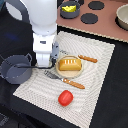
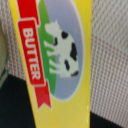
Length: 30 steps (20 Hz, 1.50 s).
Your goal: Interact with the objects in diverse but meaningful ways.
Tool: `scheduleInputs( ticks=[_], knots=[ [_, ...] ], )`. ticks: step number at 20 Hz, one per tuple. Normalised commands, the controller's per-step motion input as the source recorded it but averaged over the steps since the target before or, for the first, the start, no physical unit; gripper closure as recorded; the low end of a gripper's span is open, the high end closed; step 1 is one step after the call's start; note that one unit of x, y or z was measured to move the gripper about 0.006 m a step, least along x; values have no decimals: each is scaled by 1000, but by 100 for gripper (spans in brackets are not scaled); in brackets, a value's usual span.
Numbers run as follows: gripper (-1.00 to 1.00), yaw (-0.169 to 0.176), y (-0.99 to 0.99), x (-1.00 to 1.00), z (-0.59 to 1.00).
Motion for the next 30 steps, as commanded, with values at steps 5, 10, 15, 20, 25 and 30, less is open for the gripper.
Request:
scheduleInputs(
  ticks=[5,10,15,20,25,30],
  knots=[
    [100,78,0,-143,-247],
    [100,78,0,-71,-219],
    [100,90,13,-7,-145],
    [100,121,162,-37,67],
    [100,197,328,-165,167],
    [100,195,294,-262,0]
  ],
)
